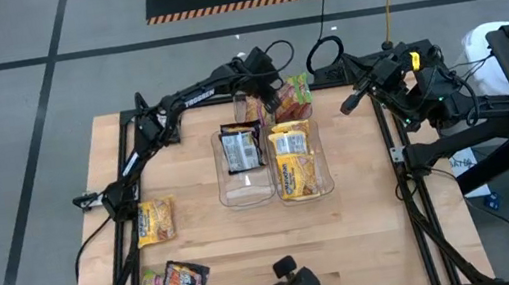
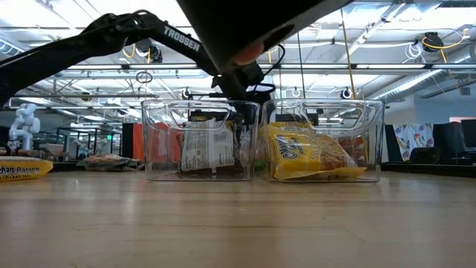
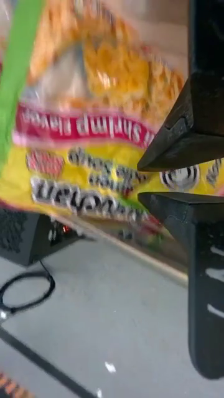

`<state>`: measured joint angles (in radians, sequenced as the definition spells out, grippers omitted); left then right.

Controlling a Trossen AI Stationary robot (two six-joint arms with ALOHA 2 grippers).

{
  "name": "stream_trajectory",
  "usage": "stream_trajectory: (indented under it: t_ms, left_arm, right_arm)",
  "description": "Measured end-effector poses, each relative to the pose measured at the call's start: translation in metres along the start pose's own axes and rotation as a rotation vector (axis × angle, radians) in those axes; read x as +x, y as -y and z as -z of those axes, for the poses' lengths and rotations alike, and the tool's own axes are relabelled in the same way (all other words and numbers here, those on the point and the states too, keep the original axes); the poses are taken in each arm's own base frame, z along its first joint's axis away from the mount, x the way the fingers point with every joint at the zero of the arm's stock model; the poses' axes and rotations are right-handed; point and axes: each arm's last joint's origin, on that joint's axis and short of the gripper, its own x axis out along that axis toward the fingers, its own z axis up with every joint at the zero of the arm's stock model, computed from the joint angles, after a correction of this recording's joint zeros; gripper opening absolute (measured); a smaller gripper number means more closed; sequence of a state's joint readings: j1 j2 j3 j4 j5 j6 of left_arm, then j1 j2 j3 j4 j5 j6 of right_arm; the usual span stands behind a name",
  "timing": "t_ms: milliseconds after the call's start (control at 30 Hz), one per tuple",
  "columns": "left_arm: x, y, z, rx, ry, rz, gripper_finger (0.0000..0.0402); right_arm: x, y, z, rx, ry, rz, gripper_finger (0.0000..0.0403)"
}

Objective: Sort Maruchan noodles
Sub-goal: Put the green noodle pack into the top transparent bin

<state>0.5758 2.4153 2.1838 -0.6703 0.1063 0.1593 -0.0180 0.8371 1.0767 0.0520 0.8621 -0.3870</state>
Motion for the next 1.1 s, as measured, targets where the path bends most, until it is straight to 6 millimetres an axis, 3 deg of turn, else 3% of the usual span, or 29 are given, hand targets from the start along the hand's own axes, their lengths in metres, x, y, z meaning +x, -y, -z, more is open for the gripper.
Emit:
stream_trajectory:
  t_ms: [367, 1100]
  left_arm:
    - [0.015, -0.005, 0.006, -0.018, 0.004, 0.017, 0.0069]
    - [0.011, -0.022, 0.019, -0.139, -0.098, 0.032, 0.0062]
  right_arm:
    - [0.0, 0.001, 0.0, 0.002, 0.002, 0.0, 0.0]
    - [-0.003, 0.004, -0.002, 0.015, 0.012, 0.004, 0.0]
